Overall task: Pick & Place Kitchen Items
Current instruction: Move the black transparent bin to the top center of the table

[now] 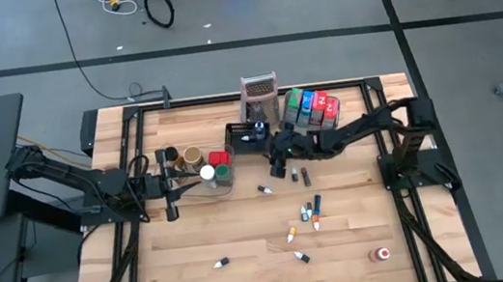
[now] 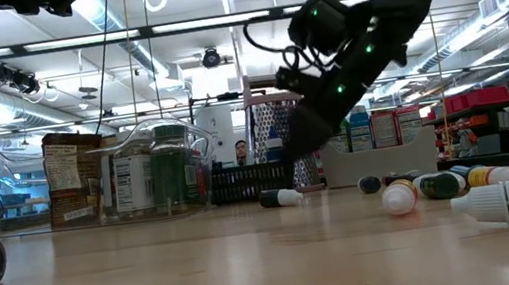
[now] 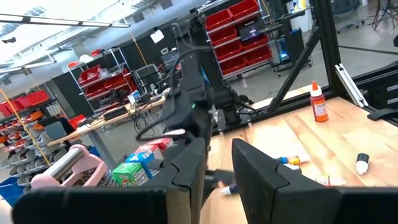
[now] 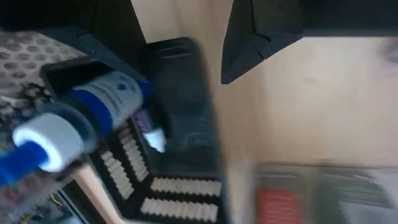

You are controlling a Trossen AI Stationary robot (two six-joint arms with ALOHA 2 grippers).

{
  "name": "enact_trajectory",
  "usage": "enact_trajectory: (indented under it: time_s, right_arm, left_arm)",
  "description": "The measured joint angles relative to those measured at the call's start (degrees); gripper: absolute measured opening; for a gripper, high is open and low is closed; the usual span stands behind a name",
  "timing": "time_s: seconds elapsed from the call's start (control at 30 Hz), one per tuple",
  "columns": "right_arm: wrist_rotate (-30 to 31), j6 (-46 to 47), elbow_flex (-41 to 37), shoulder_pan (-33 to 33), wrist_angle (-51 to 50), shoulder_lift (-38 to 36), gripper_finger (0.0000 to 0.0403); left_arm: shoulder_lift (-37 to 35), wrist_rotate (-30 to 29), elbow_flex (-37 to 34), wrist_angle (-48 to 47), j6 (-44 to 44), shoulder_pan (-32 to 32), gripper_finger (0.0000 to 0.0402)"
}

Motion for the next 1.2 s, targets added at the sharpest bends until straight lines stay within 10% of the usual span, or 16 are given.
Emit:
enact_trajectory:
  time_s: [0.37,1.2]
  right_arm:
    - [-0.9,-4.3,0.0,-2.3,0.6,0.8,0.0194]
    - [-4.6,-10.1,0.1,-2.3,-3.1,0.0,0.0016]
  left_arm:
    - [0.0,0.0,0.0,0.0,0.0,0.0,0.0089]
    - [0.0,0.0,0.0,0.0,0.0,0.0,0.0089]
